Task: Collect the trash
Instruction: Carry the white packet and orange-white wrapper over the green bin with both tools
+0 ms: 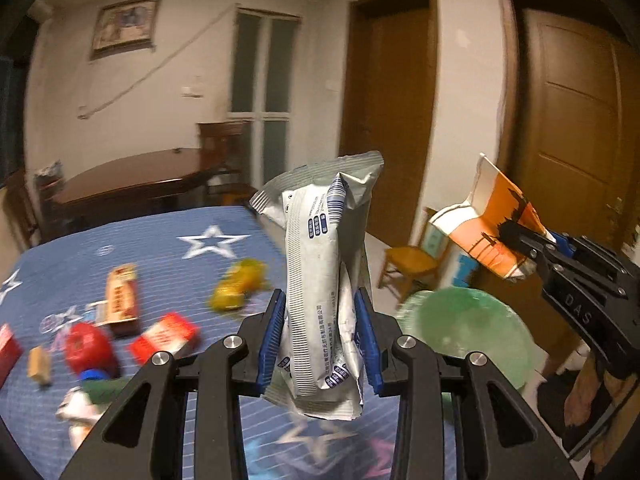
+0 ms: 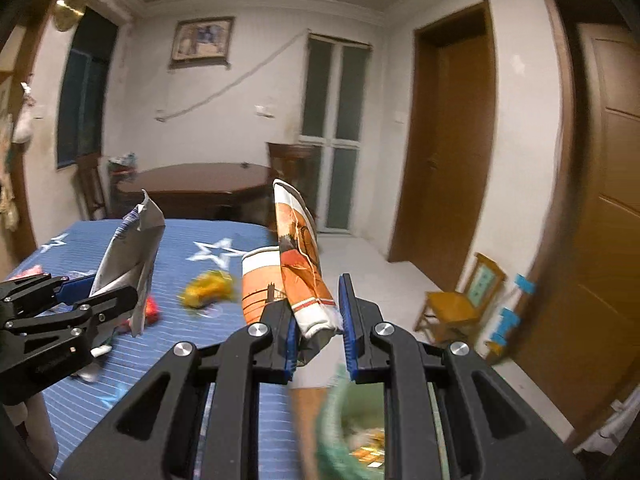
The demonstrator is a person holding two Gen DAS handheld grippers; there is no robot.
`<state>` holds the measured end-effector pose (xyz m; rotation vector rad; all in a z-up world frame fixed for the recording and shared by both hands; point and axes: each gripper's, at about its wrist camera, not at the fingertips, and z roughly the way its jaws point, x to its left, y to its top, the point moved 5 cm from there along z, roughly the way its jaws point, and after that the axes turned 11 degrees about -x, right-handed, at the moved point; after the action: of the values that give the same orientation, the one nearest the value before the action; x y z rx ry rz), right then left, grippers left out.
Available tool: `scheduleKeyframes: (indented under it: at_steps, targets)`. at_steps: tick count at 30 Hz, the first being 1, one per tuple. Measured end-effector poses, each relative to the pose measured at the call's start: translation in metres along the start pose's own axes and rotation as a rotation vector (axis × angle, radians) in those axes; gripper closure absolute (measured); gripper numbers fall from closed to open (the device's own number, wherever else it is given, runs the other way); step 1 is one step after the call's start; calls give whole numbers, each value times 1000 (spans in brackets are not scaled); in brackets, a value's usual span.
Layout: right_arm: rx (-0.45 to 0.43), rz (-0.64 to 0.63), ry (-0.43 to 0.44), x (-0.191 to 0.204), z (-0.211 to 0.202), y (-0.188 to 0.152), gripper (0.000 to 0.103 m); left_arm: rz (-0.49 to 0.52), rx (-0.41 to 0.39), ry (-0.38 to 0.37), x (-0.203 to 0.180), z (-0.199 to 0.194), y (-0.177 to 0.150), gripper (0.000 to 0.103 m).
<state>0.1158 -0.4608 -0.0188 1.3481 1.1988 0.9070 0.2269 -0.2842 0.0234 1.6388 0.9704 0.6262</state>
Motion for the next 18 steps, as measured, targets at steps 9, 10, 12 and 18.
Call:
scheduleKeyframes:
  at_steps: [9, 10, 12, 18]
  targets:
    - [155, 22, -99, -76, 11, -35, 86, 35, 138, -201, -96, 70, -6, 66]
    - [180, 26, -107, -85, 13, -41, 86, 40, 161, -219, -107, 80, -9, 66]
    - [226, 40, -108, -98, 21, -51, 86, 49, 206, -252, -125, 97, -18, 66]
    - [397, 105, -87, -130, 45, -96, 86, 68, 350, -323, -167, 139, -54, 66]
